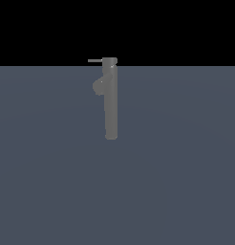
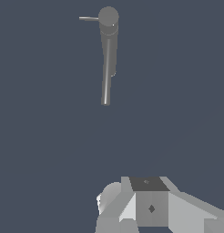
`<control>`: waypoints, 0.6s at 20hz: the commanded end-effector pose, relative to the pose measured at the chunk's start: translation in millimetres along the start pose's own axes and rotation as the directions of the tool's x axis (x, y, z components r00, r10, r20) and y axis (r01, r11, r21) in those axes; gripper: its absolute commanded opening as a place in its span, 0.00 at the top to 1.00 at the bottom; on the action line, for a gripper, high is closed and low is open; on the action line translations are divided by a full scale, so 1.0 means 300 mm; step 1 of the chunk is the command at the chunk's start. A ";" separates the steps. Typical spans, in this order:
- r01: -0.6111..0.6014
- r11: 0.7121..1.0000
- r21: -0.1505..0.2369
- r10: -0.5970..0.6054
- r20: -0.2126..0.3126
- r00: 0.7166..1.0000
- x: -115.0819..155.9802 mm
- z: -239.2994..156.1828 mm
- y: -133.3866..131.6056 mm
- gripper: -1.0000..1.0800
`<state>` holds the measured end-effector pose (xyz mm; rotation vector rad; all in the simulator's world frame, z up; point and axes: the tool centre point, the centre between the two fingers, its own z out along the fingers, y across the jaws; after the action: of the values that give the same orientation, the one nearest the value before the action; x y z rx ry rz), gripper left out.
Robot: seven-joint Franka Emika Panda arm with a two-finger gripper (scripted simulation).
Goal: Turn on the faucet by rotating a designated handle.
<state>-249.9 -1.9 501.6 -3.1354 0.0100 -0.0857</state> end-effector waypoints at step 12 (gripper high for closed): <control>0.041 0.999 -0.003 -0.041 -0.043 0.998 0.024 -0.048 -0.050 1.00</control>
<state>-243.3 12.1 515.6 -3.1362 -0.0498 -0.1484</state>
